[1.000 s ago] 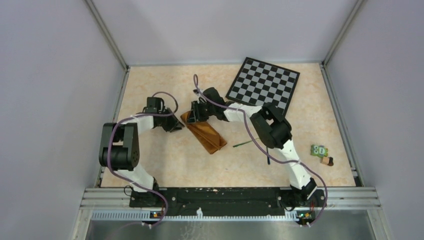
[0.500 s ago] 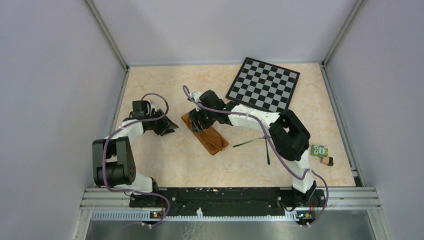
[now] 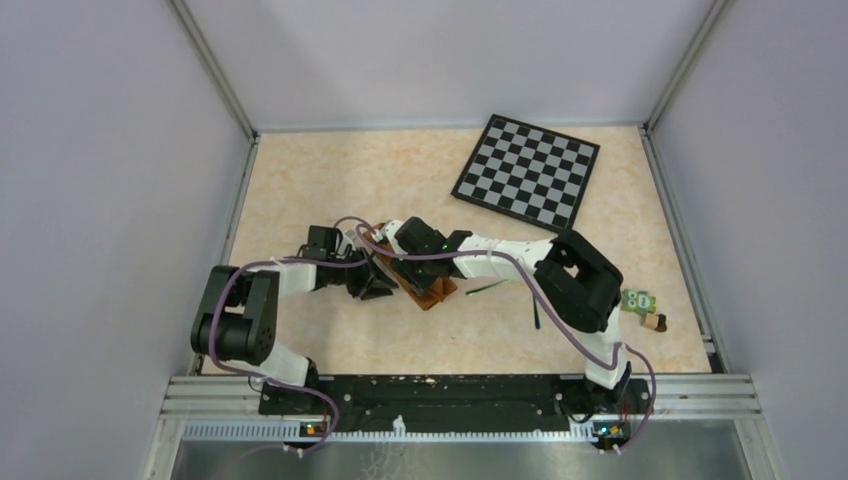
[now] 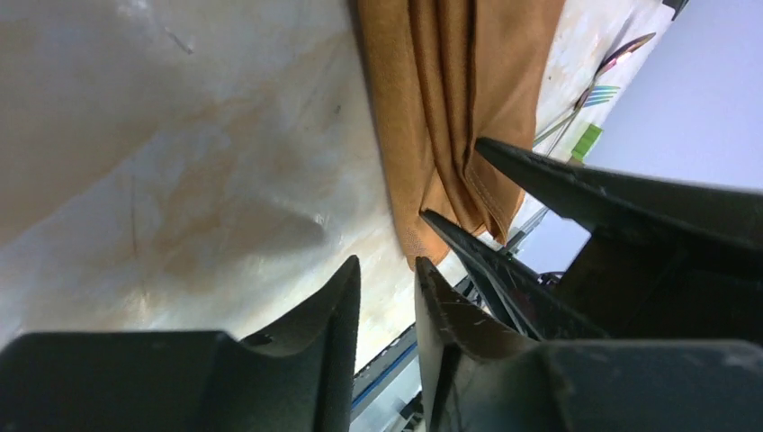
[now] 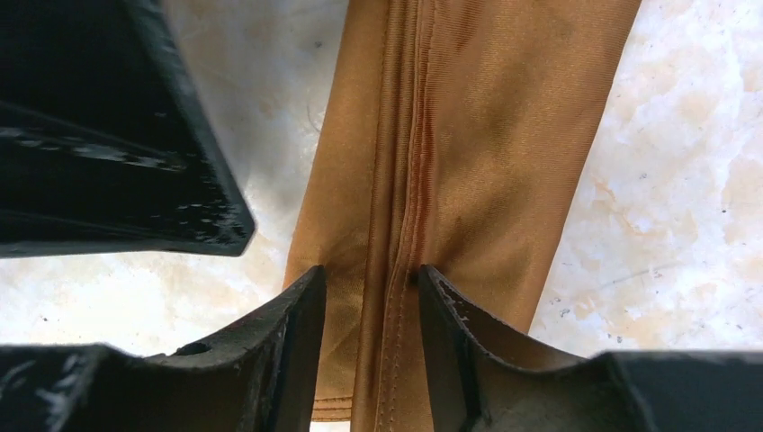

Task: Fold the napkin into a case and place the utensils inside
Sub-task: Pick up the smaller rectangle-folded napkin from the center of the board.

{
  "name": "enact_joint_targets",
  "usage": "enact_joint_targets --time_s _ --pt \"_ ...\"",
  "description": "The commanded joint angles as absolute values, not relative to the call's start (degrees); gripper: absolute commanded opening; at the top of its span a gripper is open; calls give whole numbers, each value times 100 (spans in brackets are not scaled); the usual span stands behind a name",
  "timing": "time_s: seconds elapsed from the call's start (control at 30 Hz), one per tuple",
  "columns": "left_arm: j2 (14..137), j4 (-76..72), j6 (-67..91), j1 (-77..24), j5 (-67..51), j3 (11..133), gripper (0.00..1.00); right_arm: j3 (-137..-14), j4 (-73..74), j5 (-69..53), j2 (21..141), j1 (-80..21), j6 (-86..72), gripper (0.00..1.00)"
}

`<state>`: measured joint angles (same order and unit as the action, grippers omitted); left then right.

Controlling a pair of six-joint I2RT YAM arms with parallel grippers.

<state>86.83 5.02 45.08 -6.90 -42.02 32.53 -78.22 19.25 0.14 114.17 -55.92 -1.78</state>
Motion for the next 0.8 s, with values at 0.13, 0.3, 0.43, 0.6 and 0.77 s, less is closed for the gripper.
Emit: enact_joint_targets --time_s 0.13,0.3,0.43,0.6,0.77 --pt "9121 -578 5358 -922 -3951 2980 29 -7677 1490 607 11005 -5821 187 37" --pt "9103 -683 5464 -982 -3704 2930 30 -7617 1372 784 11062 -5894 206 32" --pt "9077 -939 5694 -1018 -3646 2765 34 -7553 1285 930 11128 -5953 254 32" --pt "9085 -1058 5880 -1058 -3507 2629 37 -7466 1135 1131 11246 -5984 238 29" --pt "9251 -1287 6064 -1145 -3445 2564 37 -7506 1033 1322 11265 -6054 231 8"
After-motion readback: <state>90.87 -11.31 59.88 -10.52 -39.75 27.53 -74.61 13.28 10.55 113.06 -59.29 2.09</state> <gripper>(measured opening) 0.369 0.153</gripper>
